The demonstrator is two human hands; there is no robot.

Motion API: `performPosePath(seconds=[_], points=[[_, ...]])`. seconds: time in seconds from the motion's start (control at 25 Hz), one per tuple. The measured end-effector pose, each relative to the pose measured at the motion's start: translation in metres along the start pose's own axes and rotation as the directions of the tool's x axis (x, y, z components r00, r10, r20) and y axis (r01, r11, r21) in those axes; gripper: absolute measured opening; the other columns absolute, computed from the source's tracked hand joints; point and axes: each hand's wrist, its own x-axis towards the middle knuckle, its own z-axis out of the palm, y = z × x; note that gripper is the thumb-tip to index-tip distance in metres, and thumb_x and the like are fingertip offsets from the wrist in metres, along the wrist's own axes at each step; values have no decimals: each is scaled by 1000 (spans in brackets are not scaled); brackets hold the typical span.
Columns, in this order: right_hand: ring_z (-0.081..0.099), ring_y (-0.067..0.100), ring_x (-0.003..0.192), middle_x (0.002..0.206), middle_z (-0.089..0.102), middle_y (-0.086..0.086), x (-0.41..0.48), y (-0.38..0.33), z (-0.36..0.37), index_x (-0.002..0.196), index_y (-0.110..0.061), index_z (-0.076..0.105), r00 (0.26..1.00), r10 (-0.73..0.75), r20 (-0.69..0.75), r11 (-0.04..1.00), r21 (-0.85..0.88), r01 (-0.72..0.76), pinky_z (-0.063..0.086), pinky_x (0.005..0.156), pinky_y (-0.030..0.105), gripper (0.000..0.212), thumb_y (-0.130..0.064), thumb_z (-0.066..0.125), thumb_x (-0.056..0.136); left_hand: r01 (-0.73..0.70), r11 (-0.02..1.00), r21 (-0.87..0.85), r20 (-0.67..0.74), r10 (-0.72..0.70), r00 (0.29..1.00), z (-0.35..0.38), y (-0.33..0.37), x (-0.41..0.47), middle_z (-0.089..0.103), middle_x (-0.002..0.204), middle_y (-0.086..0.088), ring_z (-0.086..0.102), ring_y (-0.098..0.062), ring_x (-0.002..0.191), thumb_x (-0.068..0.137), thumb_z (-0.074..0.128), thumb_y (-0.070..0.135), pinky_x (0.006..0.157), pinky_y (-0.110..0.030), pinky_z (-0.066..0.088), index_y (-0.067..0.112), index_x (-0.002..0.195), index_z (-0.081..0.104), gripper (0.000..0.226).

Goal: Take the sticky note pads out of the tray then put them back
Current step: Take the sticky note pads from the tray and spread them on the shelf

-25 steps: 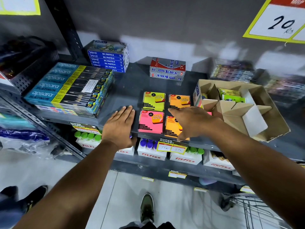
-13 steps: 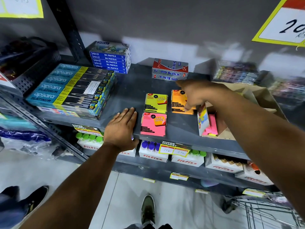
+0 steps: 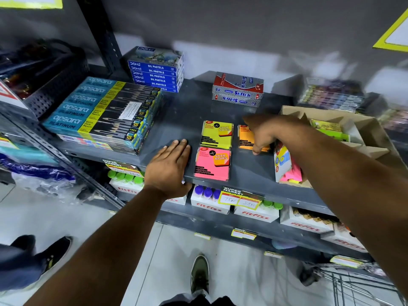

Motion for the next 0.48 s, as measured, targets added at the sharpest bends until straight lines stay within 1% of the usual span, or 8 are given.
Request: performPosePath(seconds=[0.08, 0.16, 0.24, 0.32, 0.4, 0.48], points=[[61, 27, 88, 111, 63, 10, 0, 2, -1, 119, -11, 54, 1000, 18, 0, 998, 55, -18, 45, 62, 30, 73, -41, 87, 61, 1, 1000, -2, 4, -1, 1000, -1, 0, 0, 37, 151, -14, 36, -31, 138, 58, 51, 48, 114, -43, 25, 7, 141, 36, 94], [59, 26, 86, 110, 62, 10, -3, 2, -2, 120, -11, 53, 999, 16, -30, 998, 61, -14, 44, 61, 29, 73, -38, 87, 61, 0, 1000, 0, 6, 0, 1000, 0, 0, 0, 37, 151, -14, 36, -31, 138, 58, 54, 47, 113, -43, 24, 7, 141, 35, 95], [60, 29, 91, 118, 62, 13, -8, 2, -5, 127, -11, 49, 998, 12, -67, 999, 44, -9, 48, 66, 31, 79, -37, 86, 63, -2, 1000, 9, 11, 2, 1000, 0, 0, -1, 37, 150, -14, 36, -32, 138, 58, 53, 48, 113, -44, 25, 6, 141, 36, 95], [61, 33, 100, 125, 60, 15, -13, 3, -18, 133, -11, 44, 992, 2, -126, 999, 53, 5, 53, 75, 34, 86, -36, 86, 62, -3, 1000, 17, 15, 3, 1000, 1, 0, -1, 38, 150, -14, 37, -32, 137, 59, 54, 49, 112, -45, 26, 6, 141, 36, 94], [61, 34, 102, 125, 59, 17, -15, 2, -37, 136, -10, 39, 977, -36, -210, 995, 82, 55, 54, 79, 36, 91, -35, 85, 62, -9, 1000, 24, 11, 8, 1000, 2, 0, 0, 40, 149, -14, 39, -32, 136, 60, 57, 49, 111, -45, 27, 5, 140, 37, 94], [59, 34, 104, 125, 58, 17, -14, -6, -53, 139, -9, 36, 963, -79, -256, 985, 130, 115, 54, 84, 39, 94, -34, 85, 63, -14, 999, 30, 8, 14, 1000, 3, 0, 0, 40, 149, -14, 39, -32, 136, 60, 59, 48, 112, -45, 27, 5, 140, 37, 93]])
